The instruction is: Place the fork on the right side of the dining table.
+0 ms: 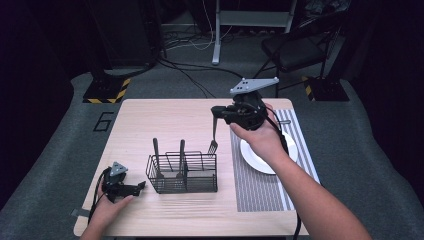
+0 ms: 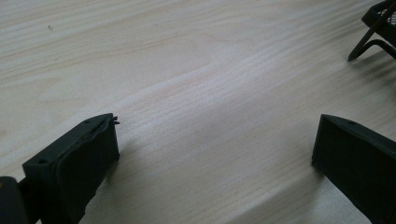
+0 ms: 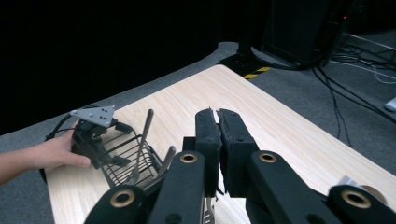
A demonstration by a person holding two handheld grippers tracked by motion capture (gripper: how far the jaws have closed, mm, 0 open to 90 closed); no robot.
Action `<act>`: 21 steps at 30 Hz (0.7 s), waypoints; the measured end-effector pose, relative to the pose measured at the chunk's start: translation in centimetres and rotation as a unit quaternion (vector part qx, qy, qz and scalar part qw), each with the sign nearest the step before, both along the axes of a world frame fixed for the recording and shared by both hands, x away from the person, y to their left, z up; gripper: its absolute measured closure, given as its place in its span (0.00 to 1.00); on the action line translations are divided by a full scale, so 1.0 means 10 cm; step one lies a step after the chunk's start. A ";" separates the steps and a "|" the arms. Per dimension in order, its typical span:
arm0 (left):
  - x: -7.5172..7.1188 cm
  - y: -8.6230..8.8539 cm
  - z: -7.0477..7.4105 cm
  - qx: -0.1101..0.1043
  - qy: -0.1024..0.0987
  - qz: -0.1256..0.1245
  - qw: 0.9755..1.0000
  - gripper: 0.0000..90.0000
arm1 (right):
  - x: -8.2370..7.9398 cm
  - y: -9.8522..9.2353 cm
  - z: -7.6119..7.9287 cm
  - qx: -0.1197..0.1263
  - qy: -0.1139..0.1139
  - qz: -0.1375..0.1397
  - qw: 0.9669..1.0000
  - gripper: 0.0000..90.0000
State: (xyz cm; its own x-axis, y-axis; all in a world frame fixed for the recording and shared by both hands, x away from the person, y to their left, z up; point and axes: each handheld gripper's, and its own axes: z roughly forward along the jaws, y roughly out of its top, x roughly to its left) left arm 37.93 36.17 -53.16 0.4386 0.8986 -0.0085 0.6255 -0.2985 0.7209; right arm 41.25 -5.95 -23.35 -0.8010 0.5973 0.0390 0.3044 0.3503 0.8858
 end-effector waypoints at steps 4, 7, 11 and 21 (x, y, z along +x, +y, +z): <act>0.00 0.00 0.00 0.000 0.001 0.000 1.000 0.00 | 0.01 -0.07 0.04 -0.001 -0.004 -0.009 1.000 0.97; 0.00 0.00 0.00 0.000 0.001 0.000 1.000 0.00 | 0.00 -0.13 0.06 0.000 -0.008 -0.016 1.000 0.97; 0.00 0.00 0.01 0.002 0.005 -0.003 1.000 0.00 | 0.00 -0.22 0.07 -0.002 -0.013 -0.028 1.000 0.97; 0.00 0.00 0.00 0.001 0.002 -0.002 1.000 0.00 | -0.03 -0.44 -0.17 -0.006 -0.002 -0.052 0.999 0.97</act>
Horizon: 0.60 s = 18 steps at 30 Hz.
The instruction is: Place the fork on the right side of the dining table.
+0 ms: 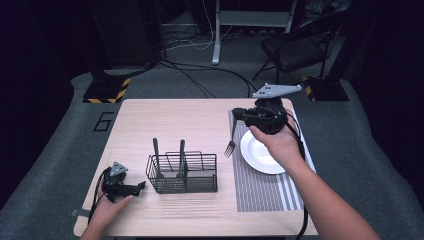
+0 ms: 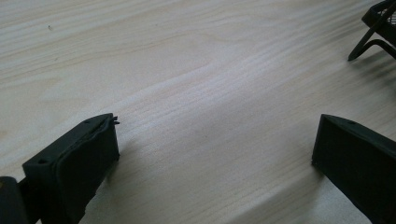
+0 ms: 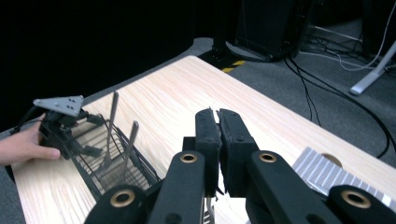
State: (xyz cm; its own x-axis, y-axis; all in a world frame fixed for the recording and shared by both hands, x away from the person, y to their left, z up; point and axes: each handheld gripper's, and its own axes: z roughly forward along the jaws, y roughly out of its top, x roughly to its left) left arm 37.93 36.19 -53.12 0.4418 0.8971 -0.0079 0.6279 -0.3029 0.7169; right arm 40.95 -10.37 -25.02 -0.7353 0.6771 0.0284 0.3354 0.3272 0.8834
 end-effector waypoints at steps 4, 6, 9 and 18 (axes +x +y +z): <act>0.00 0.00 0.00 0.001 0.003 -0.001 1.000 0.00 | -0.03 -0.07 -0.13 -0.002 0.001 -0.012 1.000 0.97; 0.00 0.00 0.00 0.001 0.002 -0.001 1.000 0.00 | -0.04 -0.10 -0.20 -0.003 0.000 -0.018 1.000 0.97; 0.00 0.00 0.00 0.001 0.002 -0.001 1.000 0.00 | -0.05 -0.14 -0.32 -0.005 -0.003 -0.026 1.000 0.97; 0.00 0.00 0.00 0.001 0.002 -0.001 1.000 0.00 | -0.10 -0.23 -0.61 -0.012 0.003 -0.051 0.999 0.97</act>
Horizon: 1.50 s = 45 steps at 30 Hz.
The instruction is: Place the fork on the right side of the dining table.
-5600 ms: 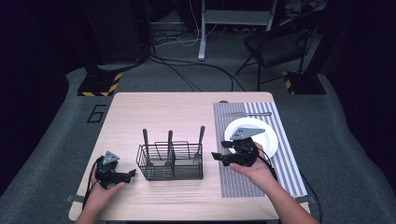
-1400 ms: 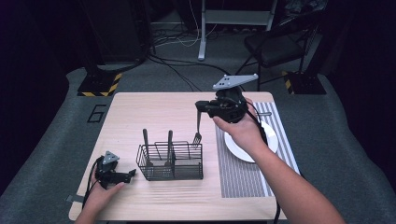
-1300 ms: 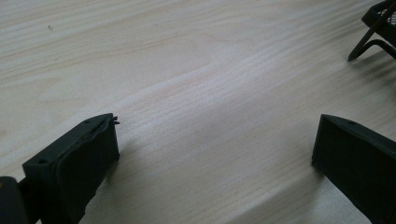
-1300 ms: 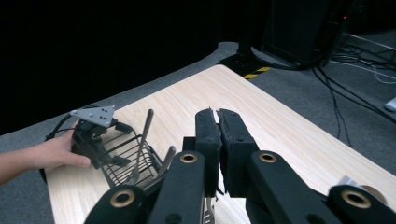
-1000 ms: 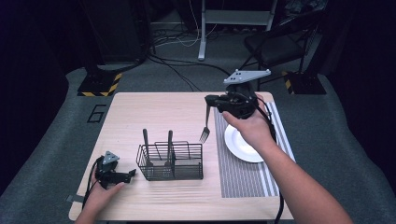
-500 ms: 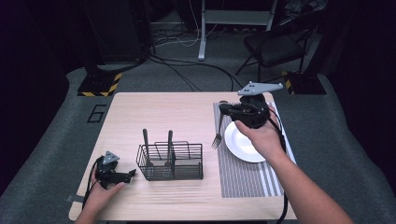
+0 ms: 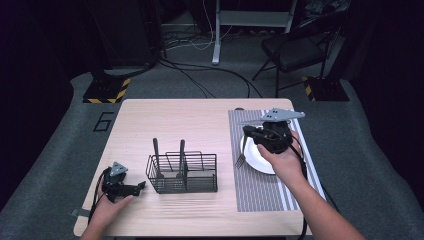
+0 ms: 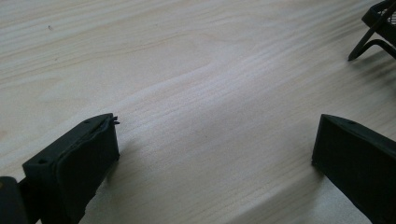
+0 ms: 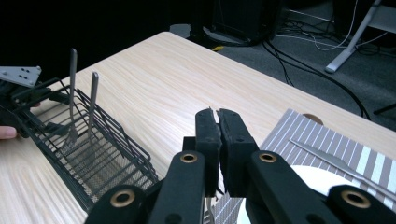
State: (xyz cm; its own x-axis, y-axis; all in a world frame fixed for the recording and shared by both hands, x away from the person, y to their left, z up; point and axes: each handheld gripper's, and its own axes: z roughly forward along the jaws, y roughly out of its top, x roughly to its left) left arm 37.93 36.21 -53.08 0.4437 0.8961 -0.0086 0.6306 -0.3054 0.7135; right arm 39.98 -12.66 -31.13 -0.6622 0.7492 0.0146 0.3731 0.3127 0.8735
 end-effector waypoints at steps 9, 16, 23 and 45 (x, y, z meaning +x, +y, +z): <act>0.00 0.00 0.00 0.000 0.000 0.000 1.000 0.00 | -0.05 -0.07 -0.25 0.012 0.009 -0.018 1.000 0.97; 0.00 0.00 0.00 0.000 0.001 0.000 1.000 0.00 | -0.09 -0.14 -0.37 0.009 0.012 -0.030 0.999 0.97; 0.00 0.00 0.00 0.000 0.000 0.000 1.000 0.00 | -0.14 -0.19 -0.44 0.004 0.021 -0.040 0.999 0.97; 0.00 0.00 0.00 0.000 0.000 0.000 1.000 0.00 | -0.22 -0.38 -0.61 0.013 0.033 -0.088 0.995 0.96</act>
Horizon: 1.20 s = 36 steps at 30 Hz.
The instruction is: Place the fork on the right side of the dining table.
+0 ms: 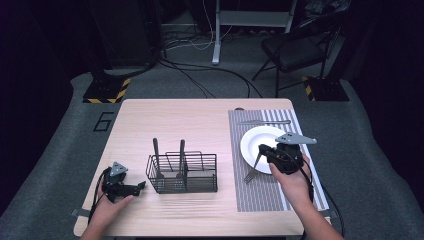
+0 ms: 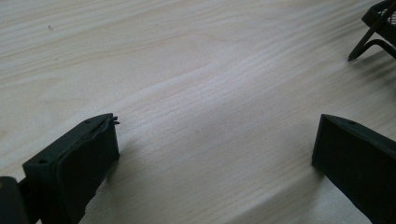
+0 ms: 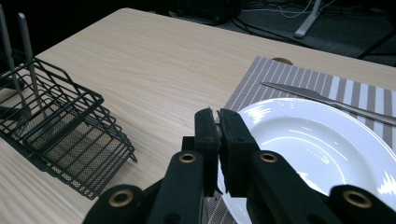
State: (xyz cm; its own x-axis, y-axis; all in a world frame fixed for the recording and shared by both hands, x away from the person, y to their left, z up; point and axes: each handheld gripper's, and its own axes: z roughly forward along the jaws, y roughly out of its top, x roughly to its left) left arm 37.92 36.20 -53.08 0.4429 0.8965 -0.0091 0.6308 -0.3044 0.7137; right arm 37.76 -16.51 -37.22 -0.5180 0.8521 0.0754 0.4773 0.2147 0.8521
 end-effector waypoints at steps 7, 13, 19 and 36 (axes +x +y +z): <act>0.00 0.00 0.00 0.000 0.000 0.000 1.000 0.00 | -0.02 -0.21 -0.08 0.027 0.005 -0.026 0.999 0.94; 0.00 0.00 0.00 0.000 0.000 0.000 1.000 0.00 | -0.02 -0.43 -0.18 0.061 0.019 -0.047 0.997 0.94; 0.00 0.00 0.00 0.000 0.000 0.000 1.000 0.00 | 0.02 -0.68 -0.32 0.098 0.043 -0.070 0.992 0.92; 0.00 0.00 0.00 0.000 0.000 0.001 1.000 0.00 | -0.08 -1.11 -0.70 0.190 0.081 -0.117 0.972 0.91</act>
